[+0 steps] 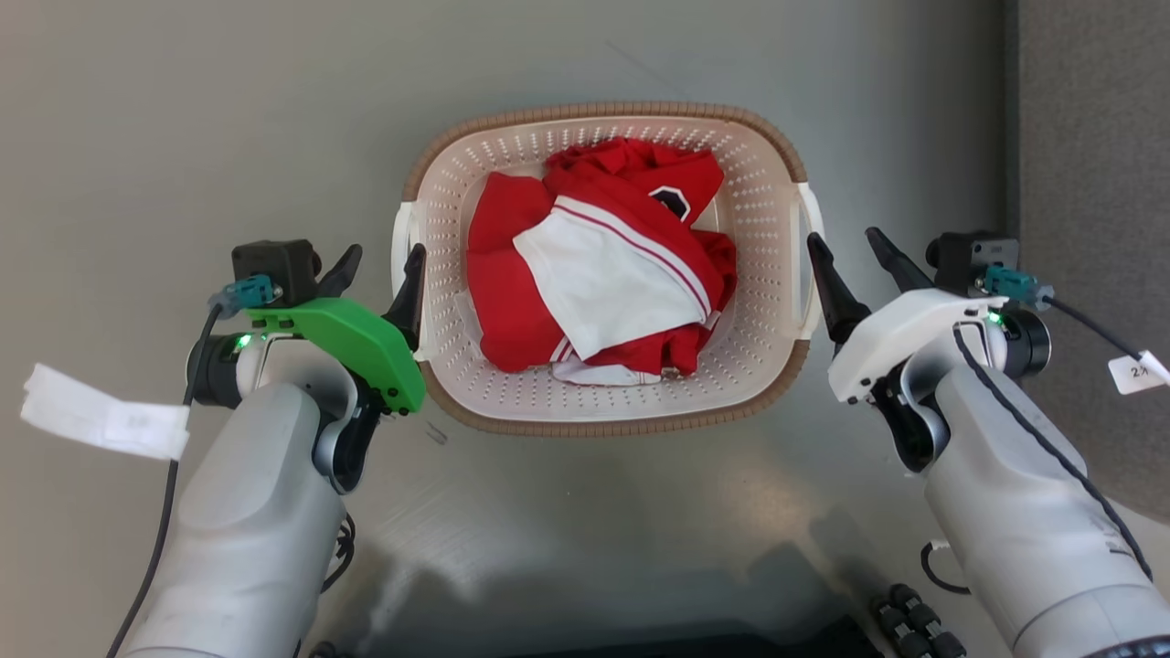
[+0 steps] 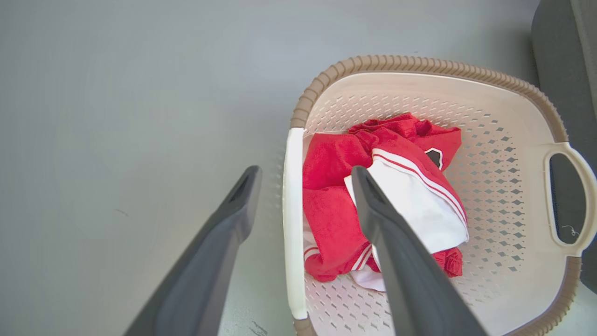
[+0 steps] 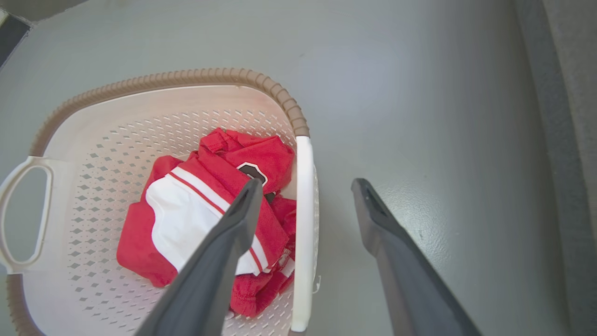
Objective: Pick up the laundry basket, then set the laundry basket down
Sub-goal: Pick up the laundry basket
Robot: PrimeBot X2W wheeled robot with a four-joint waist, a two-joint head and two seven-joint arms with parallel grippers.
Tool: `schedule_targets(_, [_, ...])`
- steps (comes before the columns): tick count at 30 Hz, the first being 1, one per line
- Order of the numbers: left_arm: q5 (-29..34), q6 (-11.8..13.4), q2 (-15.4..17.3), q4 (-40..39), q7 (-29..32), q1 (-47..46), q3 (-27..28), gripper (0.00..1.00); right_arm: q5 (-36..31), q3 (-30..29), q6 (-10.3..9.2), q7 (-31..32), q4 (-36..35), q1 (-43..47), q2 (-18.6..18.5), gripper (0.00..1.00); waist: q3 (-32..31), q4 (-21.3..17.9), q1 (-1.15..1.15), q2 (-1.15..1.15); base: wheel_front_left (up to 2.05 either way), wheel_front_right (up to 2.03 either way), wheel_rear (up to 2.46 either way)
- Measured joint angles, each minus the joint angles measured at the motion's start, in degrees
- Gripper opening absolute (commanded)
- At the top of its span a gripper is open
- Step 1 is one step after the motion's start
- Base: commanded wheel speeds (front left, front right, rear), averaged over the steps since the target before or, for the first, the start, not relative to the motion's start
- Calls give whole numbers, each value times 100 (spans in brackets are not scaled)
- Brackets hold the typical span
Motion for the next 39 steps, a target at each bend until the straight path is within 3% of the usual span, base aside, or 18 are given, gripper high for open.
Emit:
schedule_targets(29, [-825,-1,-19,794,370,-954,-1023,98,256,320,49,91,1214,-1232,36,100,949,184,0,0,0,0,0])
schedule_targets(30, [-855,-1,-19,803,369,-957,-1034,89,256,339,51,91,1247,-1249,36,94,951,190,0,0,0,0,0])
schedule_targets(31, [-873,-1,-19,813,364,-960,-1048,80,257,357,51,91,1276,-1275,36,71,952,195,0,0,0,0,0])
schedule_targets(32, [-954,-1,-19,837,360,-971,-1084,44,291,371,51,90,1321,-1326,36,33,951,202,0,0,0,0,0])
schedule_targets(33, [-992,-1,-19,854,354,-984,-1111,29,311,367,51,88,1348,-1347,36,14,948,205,0,0,0,0,0])
schedule_targets(34, [-1012,-1,-19,871,353,-1004,-1138,0,335,358,51,73,1374,-1360,36,0,945,206,0,0,0,0,0])
schedule_targets(39, [-1102,-14,-45,940,278,-1086,-1273,0,531,441,49,63,1429,-1382,49,0,901,211,0,0,0,0,0])
